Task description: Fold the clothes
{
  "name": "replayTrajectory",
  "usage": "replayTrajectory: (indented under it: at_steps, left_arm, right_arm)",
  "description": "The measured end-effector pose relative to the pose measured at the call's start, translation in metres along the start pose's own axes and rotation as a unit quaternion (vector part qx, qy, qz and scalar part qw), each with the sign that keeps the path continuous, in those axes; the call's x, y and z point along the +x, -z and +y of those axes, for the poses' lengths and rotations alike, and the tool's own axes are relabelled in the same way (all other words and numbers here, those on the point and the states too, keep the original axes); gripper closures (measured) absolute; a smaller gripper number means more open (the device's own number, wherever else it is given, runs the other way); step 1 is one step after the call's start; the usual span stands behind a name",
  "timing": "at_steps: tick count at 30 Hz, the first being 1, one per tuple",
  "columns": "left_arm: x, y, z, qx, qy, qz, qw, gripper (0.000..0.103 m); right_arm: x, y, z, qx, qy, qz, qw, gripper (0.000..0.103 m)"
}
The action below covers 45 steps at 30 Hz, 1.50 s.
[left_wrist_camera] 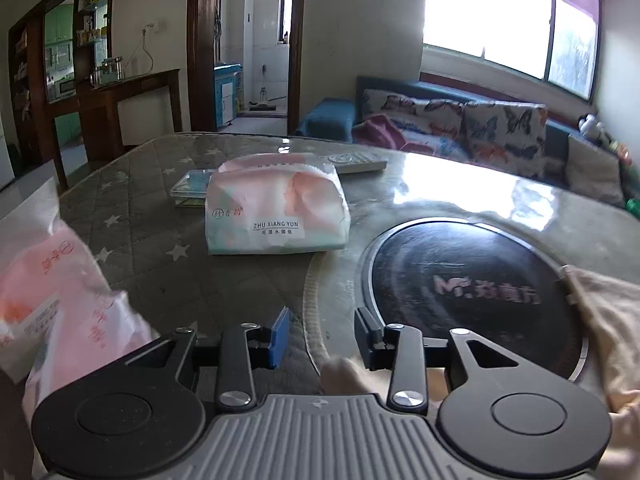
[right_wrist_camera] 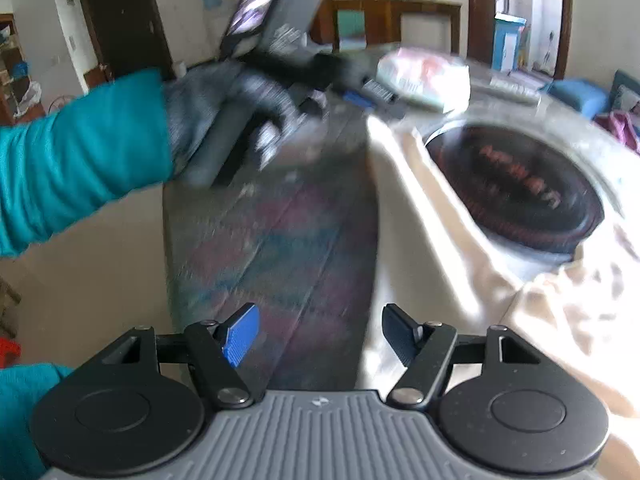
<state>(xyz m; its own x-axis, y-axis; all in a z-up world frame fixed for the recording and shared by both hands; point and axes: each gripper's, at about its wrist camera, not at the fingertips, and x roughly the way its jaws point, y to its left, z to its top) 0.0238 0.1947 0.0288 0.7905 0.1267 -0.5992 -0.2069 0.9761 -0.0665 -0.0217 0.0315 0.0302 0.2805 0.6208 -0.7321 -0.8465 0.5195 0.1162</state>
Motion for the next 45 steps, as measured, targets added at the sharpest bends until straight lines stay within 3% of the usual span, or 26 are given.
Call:
replayTrajectory:
  at_steps: [3, 8, 9, 11, 12, 15, 19, 24, 28, 31, 34, 38, 42, 45]
  left_arm:
    - [-0.002, 0.004, 0.0, -0.011, 0.004, 0.008, 0.9999, 0.058]
    - [-0.006, 0.011, 0.0, -0.03, 0.012, 0.021, 0.9993, 0.06]
    - [-0.007, 0.012, 0.0, -0.034, 0.013, 0.023, 0.9991, 0.063]
    - [-0.005, 0.013, 0.0, -0.04, 0.016, 0.027, 0.9987, 0.072]
    - [-0.002, 0.013, 0.0, -0.042, 0.016, 0.029, 0.9985, 0.079]
    - [-0.003, 0.012, 0.0, -0.04, 0.015, 0.022, 0.9988, 0.093]
    - [-0.006, 0.017, -0.002, -0.022, 0.001, 0.012, 0.9997, 0.095]
    - [-0.003, 0.023, 0.001, -0.01, -0.028, 0.01, 0.9995, 0.095]
    - [-0.003, 0.023, 0.01, -0.014, -0.052, 0.011, 0.9985, 0.097]
    - [-0.01, 0.022, 0.014, -0.034, -0.052, 0.01, 0.998, 0.097]
    - [-0.029, 0.018, 0.002, -0.042, -0.002, -0.001, 0.9991, 0.097]
    - [-0.049, 0.019, -0.042, -0.01, 0.119, 0.009, 0.9928, 0.096]
    - [-0.063, 0.027, -0.087, 0.018, 0.232, 0.025, 0.9723, 0.096]
    - [-0.066, 0.035, -0.116, 0.031, 0.285, 0.042, 0.957, 0.096]
  right_arm:
    - [0.007, -0.006, -0.006, 0.017, 0.025, -0.007, 1.0, 0.042]
    - [0.023, -0.01, -0.008, 0.023, 0.068, -0.001, 0.997, 0.072]
    - [0.023, -0.01, -0.008, 0.023, 0.076, -0.001, 0.997, 0.077]
    - [0.021, -0.008, -0.011, 0.026, 0.081, -0.003, 0.996, 0.097]
    - [0.02, -0.008, -0.012, 0.029, 0.075, -0.003, 0.997, 0.099]
    - [0.014, -0.005, -0.011, 0.029, 0.044, -0.005, 0.999, 0.101]
    - [0.013, 0.0, -0.003, 0.007, 0.025, 0.0, 1.0, 0.1]
    - [0.01, 0.0, 0.002, -0.003, 0.022, -0.01, 1.0, 0.084]
    - [-0.013, 0.007, -0.003, 0.033, 0.021, -0.024, 0.999, 0.07]
    - [-0.04, 0.023, -0.019, 0.08, 0.054, -0.038, 0.995, 0.069]
    - [-0.06, 0.039, -0.038, 0.124, 0.094, -0.042, 0.987, 0.066]
    - [-0.075, 0.062, -0.059, 0.167, 0.14, -0.045, 0.975, 0.066]
    - [-0.087, 0.082, -0.075, 0.203, 0.179, -0.051, 0.961, 0.066]
    - [-0.095, 0.096, -0.082, 0.22, 0.192, -0.058, 0.955, 0.065]
